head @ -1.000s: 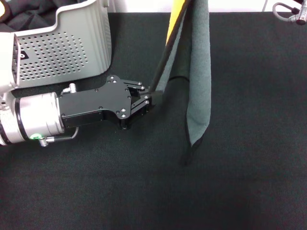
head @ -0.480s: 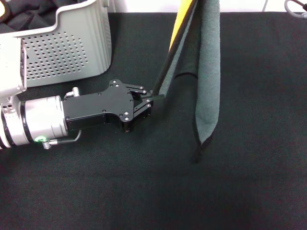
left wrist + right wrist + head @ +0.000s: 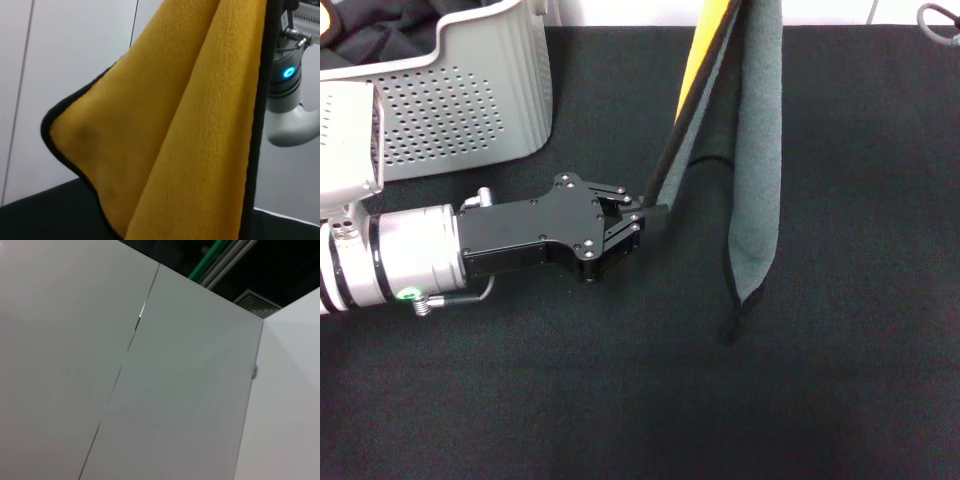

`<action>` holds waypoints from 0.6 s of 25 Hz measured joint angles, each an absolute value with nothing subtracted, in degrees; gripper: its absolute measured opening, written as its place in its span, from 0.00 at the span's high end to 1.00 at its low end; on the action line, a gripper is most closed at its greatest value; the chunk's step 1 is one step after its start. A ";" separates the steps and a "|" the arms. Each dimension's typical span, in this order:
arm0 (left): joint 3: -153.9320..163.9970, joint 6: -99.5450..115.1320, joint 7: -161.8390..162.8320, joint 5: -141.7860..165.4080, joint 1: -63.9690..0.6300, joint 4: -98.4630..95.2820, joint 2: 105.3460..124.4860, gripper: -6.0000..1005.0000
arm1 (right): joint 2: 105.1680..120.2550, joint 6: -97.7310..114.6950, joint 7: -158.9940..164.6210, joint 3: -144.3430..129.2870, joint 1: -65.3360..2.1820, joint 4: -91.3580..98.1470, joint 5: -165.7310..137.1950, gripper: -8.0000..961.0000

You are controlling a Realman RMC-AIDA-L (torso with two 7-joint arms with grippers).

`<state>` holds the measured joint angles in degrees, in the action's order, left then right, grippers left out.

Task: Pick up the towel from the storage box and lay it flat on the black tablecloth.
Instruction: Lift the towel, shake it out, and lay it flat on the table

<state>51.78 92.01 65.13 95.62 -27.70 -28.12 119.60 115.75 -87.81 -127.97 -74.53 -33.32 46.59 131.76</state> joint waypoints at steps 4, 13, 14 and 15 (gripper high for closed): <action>51.74 96.38 67.74 96.15 -27.90 -28.38 117.74 0.94 | 115.79 -87.81 -127.02 -74.63 -31.35 46.45 131.79 0.98; 50.90 116.54 76.42 90.08 -26.21 -34.93 107.45 0.96 | 115.11 -92.89 -119.11 -74.94 -25.33 46.57 126.22 0.98; 51.69 116.68 77.94 89.14 -25.17 -37.20 106.56 0.96 | 114.88 -93.94 -117.35 -74.80 -24.64 46.85 124.94 0.98; 52.73 116.72 79.11 87.96 -23.95 -39.74 105.54 0.96 | 114.66 -94.92 -115.85 -74.72 -24.08 47.09 123.91 0.98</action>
